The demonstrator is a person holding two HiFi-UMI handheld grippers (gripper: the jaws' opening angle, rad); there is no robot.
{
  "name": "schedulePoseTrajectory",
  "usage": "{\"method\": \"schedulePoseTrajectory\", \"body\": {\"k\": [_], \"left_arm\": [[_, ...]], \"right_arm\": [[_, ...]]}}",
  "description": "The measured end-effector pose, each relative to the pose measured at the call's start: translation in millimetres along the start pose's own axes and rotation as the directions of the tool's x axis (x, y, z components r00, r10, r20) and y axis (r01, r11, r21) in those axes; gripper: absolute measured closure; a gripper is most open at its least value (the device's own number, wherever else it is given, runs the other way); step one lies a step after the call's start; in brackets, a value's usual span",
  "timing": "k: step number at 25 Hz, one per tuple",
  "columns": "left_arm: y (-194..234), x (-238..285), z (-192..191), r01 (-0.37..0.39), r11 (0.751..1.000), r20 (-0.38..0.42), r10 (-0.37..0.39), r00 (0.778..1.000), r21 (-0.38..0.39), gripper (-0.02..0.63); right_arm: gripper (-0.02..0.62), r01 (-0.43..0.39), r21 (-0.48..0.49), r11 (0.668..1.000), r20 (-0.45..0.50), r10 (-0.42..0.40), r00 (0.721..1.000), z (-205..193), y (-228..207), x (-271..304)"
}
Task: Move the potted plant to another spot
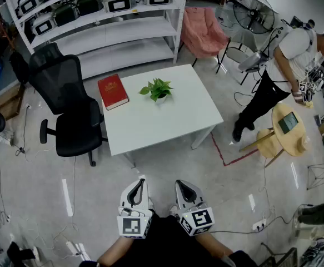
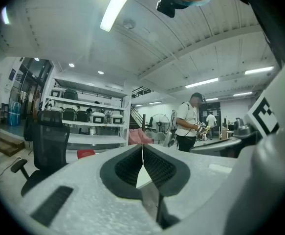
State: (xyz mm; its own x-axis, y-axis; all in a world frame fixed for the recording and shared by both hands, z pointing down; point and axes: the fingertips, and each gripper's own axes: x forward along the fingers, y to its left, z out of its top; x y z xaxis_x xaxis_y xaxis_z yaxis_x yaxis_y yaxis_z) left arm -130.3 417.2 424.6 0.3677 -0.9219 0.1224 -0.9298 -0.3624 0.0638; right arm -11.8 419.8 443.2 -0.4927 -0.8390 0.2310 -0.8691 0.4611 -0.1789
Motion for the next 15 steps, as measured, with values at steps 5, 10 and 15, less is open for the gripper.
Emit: {"method": "schedulePoseTrajectory", "body": {"k": [5,10,15], "left_arm": [[6,-2,-3,-0.003,1.0,-0.012,0.003,1.0,-0.005,0.588],[11,-2,-6,0.009,1.0,-0.015,-0.009,1.0,-0.008,0.588],[21,-2,-4,0.015,1.0,0.001,-0.015,1.0,-0.018,0.588]], "right_arm": [[0.584,-0.006,-0.002,1.0,-0.003,0.006,1.0,-3,5,4],[0.584,0.004,-0.003,1.0,-0.001,-0.004,1.0,-1,10,8],[0.584,0.018,0.004,1.0,0.005,-0.018,1.0,-1,17,13]]}}
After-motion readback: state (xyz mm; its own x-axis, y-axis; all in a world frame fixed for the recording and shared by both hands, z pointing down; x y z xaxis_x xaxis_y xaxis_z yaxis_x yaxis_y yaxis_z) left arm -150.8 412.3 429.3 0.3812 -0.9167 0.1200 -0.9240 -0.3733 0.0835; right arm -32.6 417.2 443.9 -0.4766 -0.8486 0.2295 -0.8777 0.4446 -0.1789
